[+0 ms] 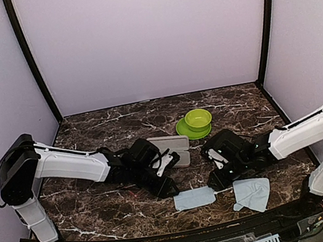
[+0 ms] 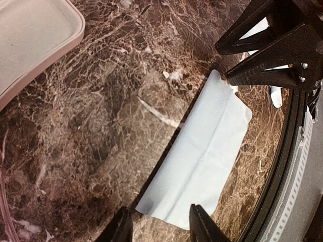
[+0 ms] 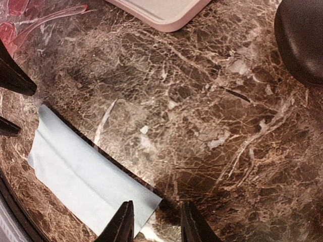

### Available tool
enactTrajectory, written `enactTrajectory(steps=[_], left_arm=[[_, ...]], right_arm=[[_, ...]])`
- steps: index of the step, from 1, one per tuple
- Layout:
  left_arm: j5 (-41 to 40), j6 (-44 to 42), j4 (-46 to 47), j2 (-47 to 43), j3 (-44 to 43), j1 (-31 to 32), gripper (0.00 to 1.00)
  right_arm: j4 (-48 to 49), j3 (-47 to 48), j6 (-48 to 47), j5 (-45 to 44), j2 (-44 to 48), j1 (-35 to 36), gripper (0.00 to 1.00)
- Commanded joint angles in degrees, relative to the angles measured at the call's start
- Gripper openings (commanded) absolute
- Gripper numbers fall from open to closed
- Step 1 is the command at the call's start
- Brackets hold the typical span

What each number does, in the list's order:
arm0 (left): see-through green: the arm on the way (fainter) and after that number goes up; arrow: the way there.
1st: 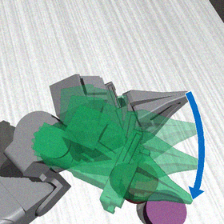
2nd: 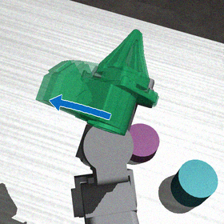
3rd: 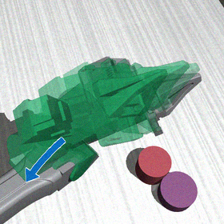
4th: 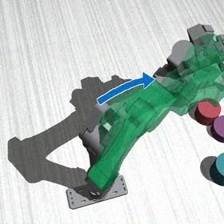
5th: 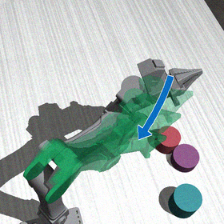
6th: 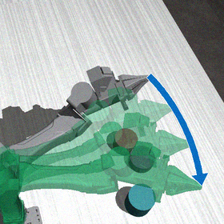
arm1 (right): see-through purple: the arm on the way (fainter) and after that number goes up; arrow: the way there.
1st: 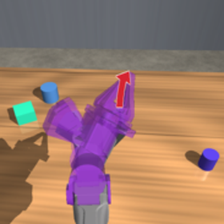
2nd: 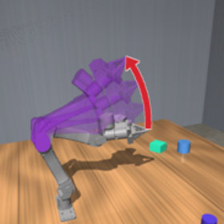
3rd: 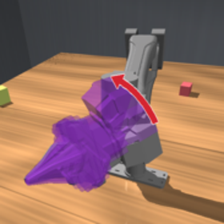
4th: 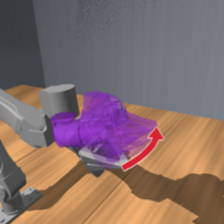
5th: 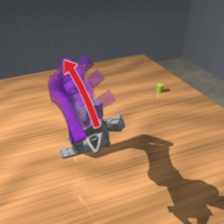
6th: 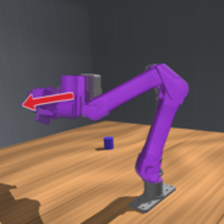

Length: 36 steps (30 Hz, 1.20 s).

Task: Organize the sunglasses
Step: Fold the glasses cleaning cloth at the center of the board.

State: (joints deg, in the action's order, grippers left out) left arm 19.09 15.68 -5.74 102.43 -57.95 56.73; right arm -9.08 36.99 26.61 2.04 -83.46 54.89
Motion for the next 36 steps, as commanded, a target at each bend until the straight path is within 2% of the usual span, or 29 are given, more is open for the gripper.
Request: enactTrajectory(steps=[1, 14, 36], left_arm=[[1.57, -1.46, -2.10, 0.93, -1.72, -0.52, 0.41], [2.46, -2.23, -2.03, 3.17, -2.11, -0.83, 0.39], [2.59, -1.77, -0.24, 4.87, -1.43, -0.75, 0.28]], right_arm=[[1.80, 1.66, -1.55, 1.80, -1.31, -0.57, 0.33], [3.24, 1.18, -2.77, 3.31, -3.38, -1.10, 0.31], [4.88, 0.04, -3.14, 4.35, -4.21, -1.17, 0.24]])
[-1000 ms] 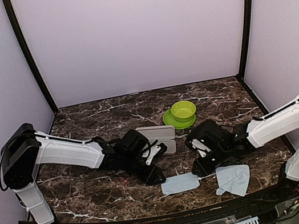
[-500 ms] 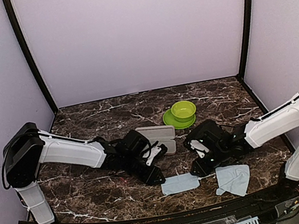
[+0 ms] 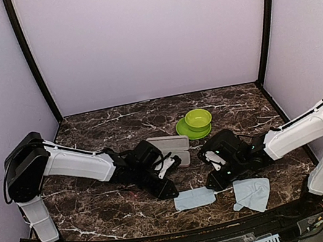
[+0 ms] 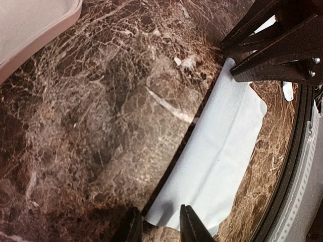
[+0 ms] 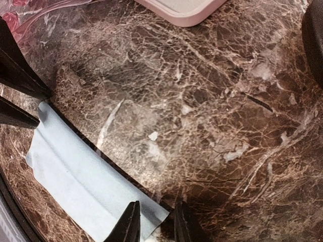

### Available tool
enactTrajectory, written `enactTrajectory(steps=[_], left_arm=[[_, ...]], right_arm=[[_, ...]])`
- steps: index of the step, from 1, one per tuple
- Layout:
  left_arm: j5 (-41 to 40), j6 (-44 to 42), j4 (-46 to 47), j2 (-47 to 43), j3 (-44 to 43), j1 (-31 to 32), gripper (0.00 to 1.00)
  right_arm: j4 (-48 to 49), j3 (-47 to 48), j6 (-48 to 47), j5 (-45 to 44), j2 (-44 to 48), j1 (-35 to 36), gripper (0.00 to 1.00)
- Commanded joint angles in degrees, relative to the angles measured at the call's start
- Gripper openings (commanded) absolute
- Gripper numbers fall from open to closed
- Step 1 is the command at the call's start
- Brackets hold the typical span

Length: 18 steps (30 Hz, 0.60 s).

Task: Organize the sunglasses
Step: Fold the glasses cleaning cloth at the center of the board.

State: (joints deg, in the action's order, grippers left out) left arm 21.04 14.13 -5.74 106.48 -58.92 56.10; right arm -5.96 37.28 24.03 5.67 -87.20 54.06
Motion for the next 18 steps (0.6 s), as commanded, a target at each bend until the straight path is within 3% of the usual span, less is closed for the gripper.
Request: enactTrajectory(steps=[1, 18], left_arm=[[0.90, -0.16, -0.13, 0.98, -0.46, -0.11, 0.28], [1.00, 0.61, 0.99, 0.60, 0.46, -0.11, 0.15]], right_arm=[[1.88, -0.21, -0.56, 0.86, -0.51, -0.34, 0.24], [2.83, -0.72, -0.31, 1.44, -0.17, -0.36, 0.13]])
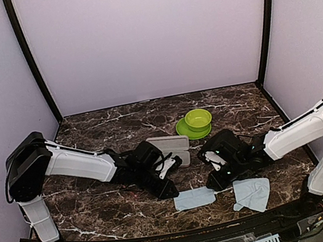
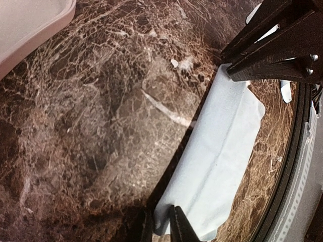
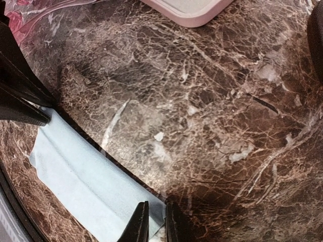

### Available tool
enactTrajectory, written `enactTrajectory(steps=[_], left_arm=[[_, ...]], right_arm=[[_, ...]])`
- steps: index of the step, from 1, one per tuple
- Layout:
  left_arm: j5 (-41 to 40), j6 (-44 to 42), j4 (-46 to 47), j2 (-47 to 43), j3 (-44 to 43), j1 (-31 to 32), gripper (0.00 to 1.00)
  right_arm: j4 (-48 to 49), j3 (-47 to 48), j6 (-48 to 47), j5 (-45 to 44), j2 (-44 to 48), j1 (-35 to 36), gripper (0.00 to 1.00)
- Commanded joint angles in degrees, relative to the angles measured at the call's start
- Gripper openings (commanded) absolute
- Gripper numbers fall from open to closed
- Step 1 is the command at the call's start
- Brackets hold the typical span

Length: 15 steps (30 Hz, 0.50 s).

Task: Organize the sunglasses
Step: Fold the glasses cleaning cloth at the center of the board.

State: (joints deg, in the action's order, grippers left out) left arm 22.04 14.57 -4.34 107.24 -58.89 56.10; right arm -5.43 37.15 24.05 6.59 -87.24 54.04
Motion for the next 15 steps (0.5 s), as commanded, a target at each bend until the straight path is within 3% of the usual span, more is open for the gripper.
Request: enactTrajectory(steps=[1, 10, 15], left_arm=[[0.06, 0.20, -0.25, -0.25, 0.46, -0.11, 0.14], [1.22, 1.18, 1.78, -0.53, 0.99, -0.02, 0.07], [1.25, 1.26, 1.80, -0.54, 1.15, 0.07, 0.07]], right_arm=[[2.35, -0.58, -0.25, 0.53, -0.12, -0.32, 0.12], [2.97, -0.62, 0.20, 1.15, 0.22, -0.32, 0.04], [2.31, -0.64, 0.42, 0.25, 0.70, -0.34, 0.07]])
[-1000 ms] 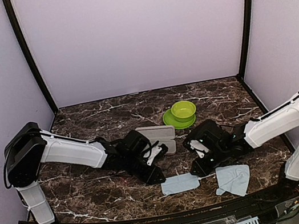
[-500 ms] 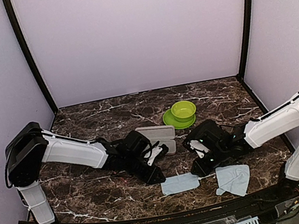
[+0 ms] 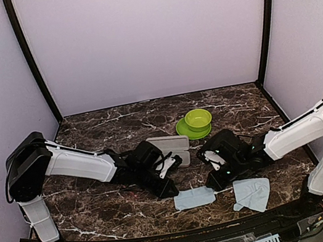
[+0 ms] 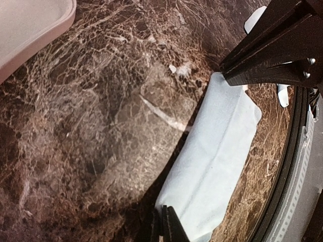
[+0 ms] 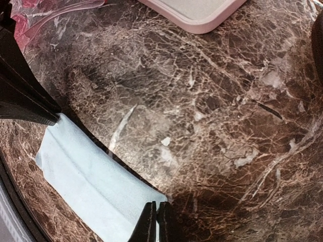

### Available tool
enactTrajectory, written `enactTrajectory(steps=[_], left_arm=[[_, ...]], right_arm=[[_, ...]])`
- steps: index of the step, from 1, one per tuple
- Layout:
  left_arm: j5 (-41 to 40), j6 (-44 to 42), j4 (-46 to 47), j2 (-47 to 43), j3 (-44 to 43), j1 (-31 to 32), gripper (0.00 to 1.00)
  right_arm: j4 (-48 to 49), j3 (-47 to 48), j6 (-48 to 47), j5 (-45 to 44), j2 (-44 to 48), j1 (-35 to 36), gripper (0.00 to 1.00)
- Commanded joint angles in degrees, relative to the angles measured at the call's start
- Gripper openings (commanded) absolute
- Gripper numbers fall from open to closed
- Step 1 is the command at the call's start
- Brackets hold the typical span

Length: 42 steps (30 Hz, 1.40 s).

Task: Organize the sunglasses
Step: Fold the glasses cleaning cloth at the center of the board, then pick up the folded cleaning cloth from the center of the board.

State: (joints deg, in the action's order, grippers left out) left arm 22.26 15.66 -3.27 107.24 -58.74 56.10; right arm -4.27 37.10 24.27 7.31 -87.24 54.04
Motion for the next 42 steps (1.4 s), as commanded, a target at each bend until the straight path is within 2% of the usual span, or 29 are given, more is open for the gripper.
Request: enactTrajectory(steps=[1, 8, 24, 42], left_arm=[[0.99, 0.17, 0.72, -0.54, 0.97, 0.13, 0.07], [0.78, 0.34, 0.72, -0.54, 1.02, 0.32, 0.07], [0.90, 0.30, 0.62, -0.45, 0.57, 0.42, 0.06], [0.77, 1.33, 2.08, -0.37, 1.25, 0.50, 0.06]], right_arm=[[0.73, -0.57, 0.25, -0.98, 0.87, -0.34, 0.08], [-1.44, -0.41, -0.24, -3.07, 2.46, -0.50, 0.21], [-0.24, -0.71, -1.23, 0.41, -1.07, -0.60, 0.23], [1.53, -2.40, -0.26, 0.71, 0.26, -0.60, 0.02]])
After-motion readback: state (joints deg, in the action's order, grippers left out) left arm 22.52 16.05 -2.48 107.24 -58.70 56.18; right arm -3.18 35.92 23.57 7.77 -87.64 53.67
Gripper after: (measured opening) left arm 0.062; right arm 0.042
